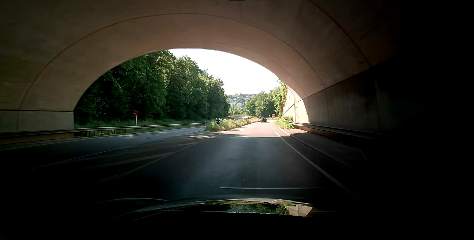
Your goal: Follow the waypoints while adhering to traffic rules and regulations
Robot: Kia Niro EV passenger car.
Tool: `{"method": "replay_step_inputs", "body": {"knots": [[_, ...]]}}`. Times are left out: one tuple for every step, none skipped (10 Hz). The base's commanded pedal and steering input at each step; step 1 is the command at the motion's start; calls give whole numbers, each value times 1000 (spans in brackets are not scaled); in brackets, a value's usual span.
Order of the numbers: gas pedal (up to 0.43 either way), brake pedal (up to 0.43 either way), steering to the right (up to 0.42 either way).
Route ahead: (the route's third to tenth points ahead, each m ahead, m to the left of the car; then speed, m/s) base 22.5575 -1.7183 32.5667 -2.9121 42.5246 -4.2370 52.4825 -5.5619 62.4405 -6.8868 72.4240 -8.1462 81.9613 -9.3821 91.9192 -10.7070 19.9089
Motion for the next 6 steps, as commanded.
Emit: {"method": "replay_step_inputs", "body": {"knots": [[67, 0, 10], [39, 0, 10], [28, 0, 10], [28, 0, 10], [28, 0, 10], [28, 0, 11]]}}
